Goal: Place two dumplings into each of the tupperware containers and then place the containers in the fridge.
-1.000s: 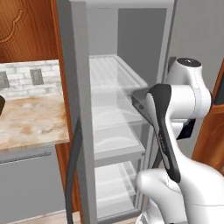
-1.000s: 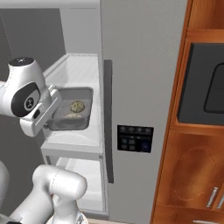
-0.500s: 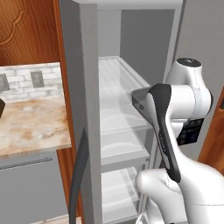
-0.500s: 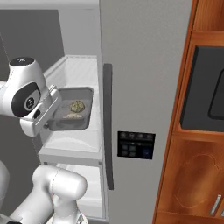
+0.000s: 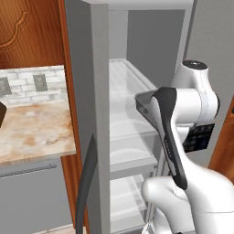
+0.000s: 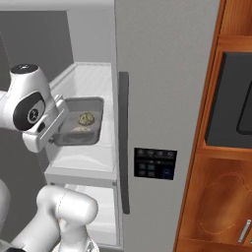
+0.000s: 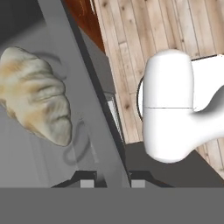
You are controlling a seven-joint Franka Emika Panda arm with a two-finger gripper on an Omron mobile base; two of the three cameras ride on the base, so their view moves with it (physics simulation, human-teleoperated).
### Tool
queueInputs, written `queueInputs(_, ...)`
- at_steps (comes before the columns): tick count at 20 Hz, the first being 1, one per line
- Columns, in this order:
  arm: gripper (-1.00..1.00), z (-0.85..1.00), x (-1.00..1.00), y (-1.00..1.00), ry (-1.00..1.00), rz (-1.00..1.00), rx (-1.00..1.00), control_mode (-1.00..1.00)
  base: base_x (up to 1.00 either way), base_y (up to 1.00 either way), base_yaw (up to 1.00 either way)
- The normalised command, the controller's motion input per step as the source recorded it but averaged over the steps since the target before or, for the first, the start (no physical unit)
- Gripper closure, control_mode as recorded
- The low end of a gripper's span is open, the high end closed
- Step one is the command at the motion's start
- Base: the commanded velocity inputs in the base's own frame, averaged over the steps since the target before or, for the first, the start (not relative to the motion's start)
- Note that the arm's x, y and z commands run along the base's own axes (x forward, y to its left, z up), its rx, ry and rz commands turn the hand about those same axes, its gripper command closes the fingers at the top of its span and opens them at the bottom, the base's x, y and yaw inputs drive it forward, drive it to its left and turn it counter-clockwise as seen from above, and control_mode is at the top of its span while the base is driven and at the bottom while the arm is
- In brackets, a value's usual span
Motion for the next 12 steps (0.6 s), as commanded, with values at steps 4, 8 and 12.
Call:
queueInputs(4, 1.00, 0.00, 0.36, 0.20, 0.00, 0.08, 0.00, -1.00, 0.00, 0.00, 0.00)
queueInputs(8, 1.00, 0.09, 0.51, 0.07, -0.06, 0.04, 0.03, -1.00, 0.00, 0.00, 0.00)
queueInputs(12, 1.00, 0.15, 0.67, 0.10, -0.02, 0.01, 0.02, -1.00, 0.00, 0.00, 0.00)
